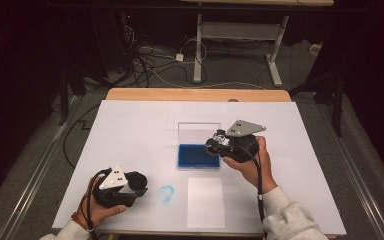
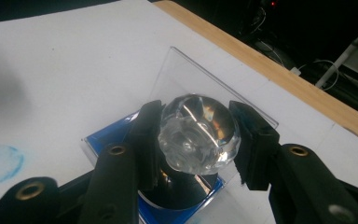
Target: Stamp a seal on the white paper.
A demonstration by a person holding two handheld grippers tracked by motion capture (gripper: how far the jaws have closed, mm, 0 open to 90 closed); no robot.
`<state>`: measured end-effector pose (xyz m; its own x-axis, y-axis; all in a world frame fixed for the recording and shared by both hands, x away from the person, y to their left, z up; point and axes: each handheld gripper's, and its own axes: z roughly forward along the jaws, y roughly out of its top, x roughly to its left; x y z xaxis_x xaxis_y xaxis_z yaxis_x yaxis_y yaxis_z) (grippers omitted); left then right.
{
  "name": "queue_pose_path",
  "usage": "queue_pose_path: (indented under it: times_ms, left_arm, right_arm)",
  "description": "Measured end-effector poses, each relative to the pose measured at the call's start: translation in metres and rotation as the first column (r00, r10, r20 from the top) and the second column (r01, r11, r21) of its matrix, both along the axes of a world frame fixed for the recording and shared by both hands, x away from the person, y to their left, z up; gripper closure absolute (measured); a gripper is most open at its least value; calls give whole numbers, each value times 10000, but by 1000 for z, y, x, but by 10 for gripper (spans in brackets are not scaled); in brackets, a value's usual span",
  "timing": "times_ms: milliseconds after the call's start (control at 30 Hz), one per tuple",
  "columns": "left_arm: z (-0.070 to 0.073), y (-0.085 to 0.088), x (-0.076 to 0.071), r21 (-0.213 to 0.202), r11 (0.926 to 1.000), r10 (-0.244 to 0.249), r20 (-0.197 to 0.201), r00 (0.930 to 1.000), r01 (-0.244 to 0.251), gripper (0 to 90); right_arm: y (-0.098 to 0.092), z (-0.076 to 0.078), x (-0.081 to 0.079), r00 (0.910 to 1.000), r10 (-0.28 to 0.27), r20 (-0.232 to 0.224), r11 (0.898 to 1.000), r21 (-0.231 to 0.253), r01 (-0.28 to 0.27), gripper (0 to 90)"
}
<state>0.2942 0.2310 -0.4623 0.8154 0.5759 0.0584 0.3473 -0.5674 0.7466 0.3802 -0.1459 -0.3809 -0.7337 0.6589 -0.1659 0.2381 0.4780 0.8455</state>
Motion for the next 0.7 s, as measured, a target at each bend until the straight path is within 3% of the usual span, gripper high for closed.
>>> queue_pose_path:
  times_ms: [133, 367, 700]
  left_arm:
    - [1, -1, -1, -14, 10000, 14, 18, 10000, -14, 364]
    - [2, -7, -1, 235, 9995, -212, 161, 9996, 208, 364]
    - [2, -8, -3, 334, 9992, -230, 168, 9996, 224, 364]
  right_arm:
    - [-1, 5, -4, 9997, 255, -55, 9996, 133, -255, 576]
    - [-6, 17, -20, 9979, 469, 457, 9985, 257, -481, 577]
    - [-10, 28, -37, 9952, 797, 560, 9953, 508, -825, 577]
